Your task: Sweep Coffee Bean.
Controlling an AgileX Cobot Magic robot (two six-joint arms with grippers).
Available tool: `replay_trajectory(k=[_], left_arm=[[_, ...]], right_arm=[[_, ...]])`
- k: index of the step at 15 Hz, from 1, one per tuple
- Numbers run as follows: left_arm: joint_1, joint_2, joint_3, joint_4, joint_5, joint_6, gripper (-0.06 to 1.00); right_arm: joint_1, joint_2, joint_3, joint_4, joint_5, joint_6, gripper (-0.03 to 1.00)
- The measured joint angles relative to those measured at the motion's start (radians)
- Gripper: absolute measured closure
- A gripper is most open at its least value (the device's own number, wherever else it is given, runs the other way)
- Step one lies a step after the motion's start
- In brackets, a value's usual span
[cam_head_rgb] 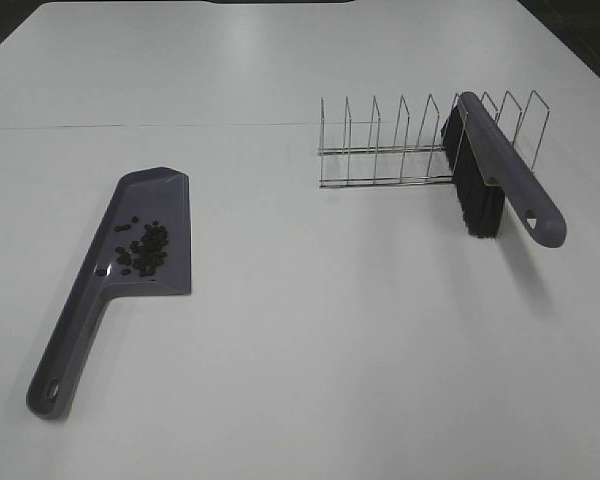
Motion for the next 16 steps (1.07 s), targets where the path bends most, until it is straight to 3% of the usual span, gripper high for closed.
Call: replay_trajectory(k=[2, 5, 9, 16], left_arm=[[0.051, 0.000, 0.000, 0.000, 0.000, -0.001, 0.19], [0.211, 0.000, 0.000, 0.000, 0.000, -0.001, 0.19], [0.313, 0.000, 0.000, 0.000, 0.000, -0.001, 0.19], [0.353, 0.000, 0.000, 0.000, 0.000, -0.001, 0.19]], right_arm=[[0.033, -0.023, 0.000, 0.000, 0.000, 0.000, 0.03], [0.064, -0.167, 0.000, -0.012, 0.001, 0.006, 0.03], [0.064, -0.272, 0.000, -0.041, 0.001, 0.034, 0.03], [0.064, -0.272, 0.000, -0.059, 0.000, 0.075, 0.03]])
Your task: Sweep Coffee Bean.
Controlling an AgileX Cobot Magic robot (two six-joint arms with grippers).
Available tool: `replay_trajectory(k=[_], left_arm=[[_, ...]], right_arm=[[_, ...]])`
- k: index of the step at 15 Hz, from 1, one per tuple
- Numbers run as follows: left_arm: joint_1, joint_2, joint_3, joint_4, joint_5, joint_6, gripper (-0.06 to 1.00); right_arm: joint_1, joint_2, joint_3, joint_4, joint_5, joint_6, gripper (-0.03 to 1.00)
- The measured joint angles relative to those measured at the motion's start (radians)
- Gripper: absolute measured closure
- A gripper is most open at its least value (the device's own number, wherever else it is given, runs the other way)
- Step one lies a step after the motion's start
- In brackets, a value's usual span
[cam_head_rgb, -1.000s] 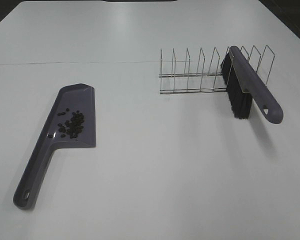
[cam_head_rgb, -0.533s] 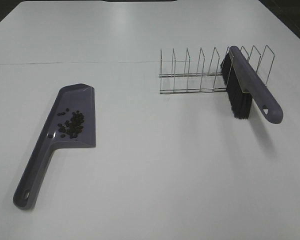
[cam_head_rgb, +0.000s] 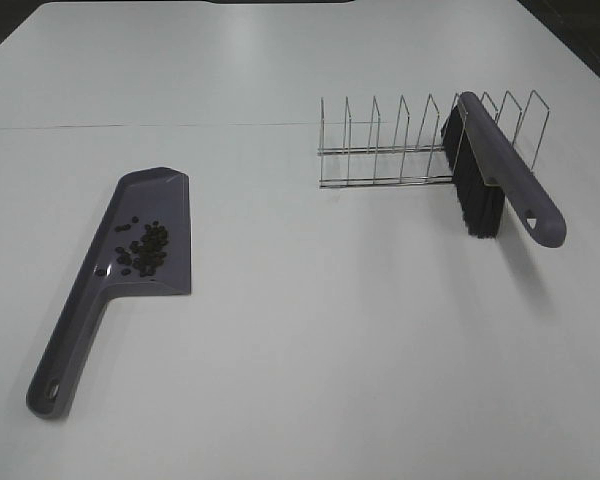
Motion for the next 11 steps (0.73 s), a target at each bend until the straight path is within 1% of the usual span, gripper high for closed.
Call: replay_trajectory(k=[11], left_arm=[[0.000, 0.000, 0.000, 0.000, 0.000, 0.000, 0.19]], right_arm=[[0.000, 0.000, 0.000, 0.000, 0.000, 0.000, 0.03]])
